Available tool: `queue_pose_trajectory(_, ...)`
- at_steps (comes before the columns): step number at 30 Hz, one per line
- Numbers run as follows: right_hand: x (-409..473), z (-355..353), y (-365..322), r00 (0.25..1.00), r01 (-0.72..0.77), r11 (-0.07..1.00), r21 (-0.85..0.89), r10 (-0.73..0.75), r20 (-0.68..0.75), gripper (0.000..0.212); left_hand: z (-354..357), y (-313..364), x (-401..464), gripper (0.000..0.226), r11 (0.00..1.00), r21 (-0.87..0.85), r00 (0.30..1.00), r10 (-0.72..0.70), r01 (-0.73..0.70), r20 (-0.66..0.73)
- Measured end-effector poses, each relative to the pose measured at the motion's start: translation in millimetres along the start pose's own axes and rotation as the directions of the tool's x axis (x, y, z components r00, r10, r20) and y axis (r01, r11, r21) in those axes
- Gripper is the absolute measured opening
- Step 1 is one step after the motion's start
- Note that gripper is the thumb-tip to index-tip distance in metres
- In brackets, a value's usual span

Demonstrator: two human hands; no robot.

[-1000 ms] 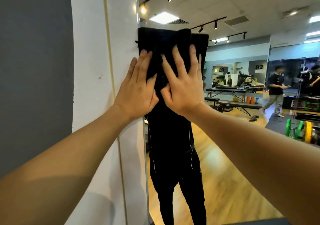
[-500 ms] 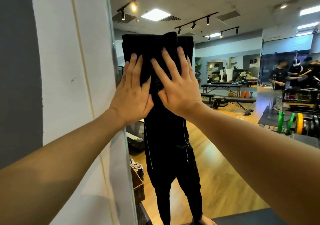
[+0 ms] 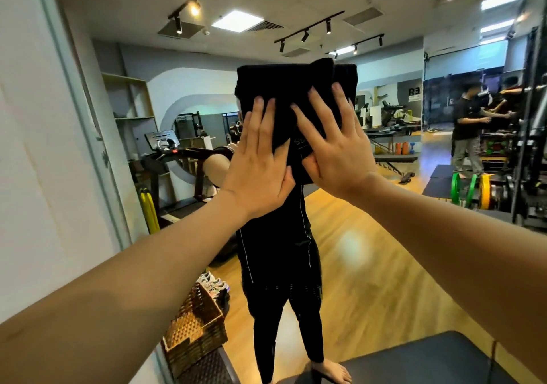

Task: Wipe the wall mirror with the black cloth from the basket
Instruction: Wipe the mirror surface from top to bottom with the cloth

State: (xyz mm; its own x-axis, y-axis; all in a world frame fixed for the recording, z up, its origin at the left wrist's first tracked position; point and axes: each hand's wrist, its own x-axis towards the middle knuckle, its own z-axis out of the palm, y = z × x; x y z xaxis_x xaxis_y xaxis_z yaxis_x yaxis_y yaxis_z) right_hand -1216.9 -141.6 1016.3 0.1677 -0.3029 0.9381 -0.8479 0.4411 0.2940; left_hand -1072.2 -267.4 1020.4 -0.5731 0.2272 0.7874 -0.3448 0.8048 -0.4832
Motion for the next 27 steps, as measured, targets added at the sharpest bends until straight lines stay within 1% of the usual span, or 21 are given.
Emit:
queue_pose_trajectory(6, -24.4, -8.9, 62.4, 0.999, 0.035, 0.999, -0.001, -0.035, 0.011, 0.067, 17.6, 55.4, 32.4, 0.077, 1.0, 0.003, 1.0, -0.011, 0.011, -0.016)
queue_pose_trajectory(13, -48.0, -16.0, 106.5, 0.998, 0.057, 0.998, 0.035, -0.057, 0.005, 0.066, 24.4, 100.1, 52.7, 0.08, 0.999, 0.043, 0.999, -0.031, 0.029, 0.033)
queue_pose_trajectory(18, -68.1, -21.6, 151.9, 0.998, 0.068, 0.998, 0.015, -0.068, 0.005, 0.06, 37.3, 137.7, 79.6, 0.074, 1.0, 0.017, 1.0, -0.002, 0.002, 0.01)
queue_pose_trajectory(23, -86.2, -29.2, 195.7, 0.999, 0.047, 0.998, -0.028, -0.047, 0.013, 0.063, 51.4, 174.7, 105.5, 0.074, 1.0, -0.009, 0.999, 0.001, -0.002, -0.037)
queue_pose_trajectory(27, -100.0, -35.3, 229.5, 0.999, 0.049, 0.998, -0.025, -0.049, 0.0, 0.067, 60.9, 207.6, 124.5, 0.074, 1.0, -0.028, 0.999, -0.016, 0.015, -0.033)
